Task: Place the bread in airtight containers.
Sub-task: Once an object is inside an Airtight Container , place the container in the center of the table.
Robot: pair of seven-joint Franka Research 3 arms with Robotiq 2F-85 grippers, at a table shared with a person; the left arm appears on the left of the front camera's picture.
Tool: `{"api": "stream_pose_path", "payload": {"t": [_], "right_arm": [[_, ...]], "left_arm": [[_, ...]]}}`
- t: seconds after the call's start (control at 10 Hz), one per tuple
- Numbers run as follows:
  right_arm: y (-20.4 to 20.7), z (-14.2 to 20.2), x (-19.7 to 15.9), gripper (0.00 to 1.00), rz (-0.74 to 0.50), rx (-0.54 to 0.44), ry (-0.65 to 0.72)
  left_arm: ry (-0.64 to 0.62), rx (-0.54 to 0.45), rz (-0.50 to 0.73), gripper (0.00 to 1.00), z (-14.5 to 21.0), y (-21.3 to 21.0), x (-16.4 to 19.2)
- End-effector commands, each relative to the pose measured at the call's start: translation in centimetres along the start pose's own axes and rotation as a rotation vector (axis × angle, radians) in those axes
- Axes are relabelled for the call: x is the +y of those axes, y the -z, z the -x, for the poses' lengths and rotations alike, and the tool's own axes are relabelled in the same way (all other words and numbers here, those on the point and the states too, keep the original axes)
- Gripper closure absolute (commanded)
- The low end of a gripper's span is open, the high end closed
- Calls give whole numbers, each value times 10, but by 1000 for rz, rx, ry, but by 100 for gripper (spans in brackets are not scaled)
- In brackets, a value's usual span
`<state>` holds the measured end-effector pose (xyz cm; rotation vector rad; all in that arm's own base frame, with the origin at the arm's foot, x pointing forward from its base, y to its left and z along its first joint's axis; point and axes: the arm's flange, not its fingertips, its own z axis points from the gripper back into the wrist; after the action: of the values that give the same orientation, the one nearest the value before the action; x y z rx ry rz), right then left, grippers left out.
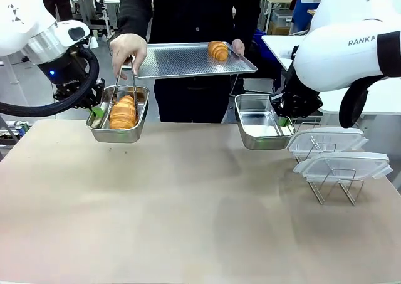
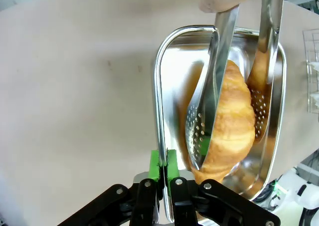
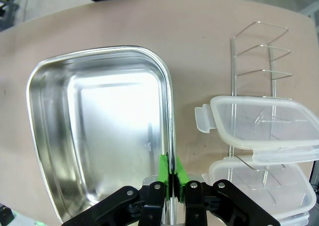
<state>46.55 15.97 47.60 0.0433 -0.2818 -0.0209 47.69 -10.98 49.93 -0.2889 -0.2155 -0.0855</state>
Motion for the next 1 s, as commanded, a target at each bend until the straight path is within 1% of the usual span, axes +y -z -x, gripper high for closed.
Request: {"api": "stream_pose_path", "payload": {"t": [0.0, 0.8, 0.9], "right_arm": [[-5, -3, 1, 100, -8, -12, 11], [-5, -3, 1, 100, -8, -12, 11], [-5, -3, 1, 100, -8, -12, 11]], "left_arm": [[8, -7, -8, 100, -1, -3, -1], [8, -7, -8, 100, -1, -3, -1], [0, 0, 0, 93, 0, 0, 0]]}}
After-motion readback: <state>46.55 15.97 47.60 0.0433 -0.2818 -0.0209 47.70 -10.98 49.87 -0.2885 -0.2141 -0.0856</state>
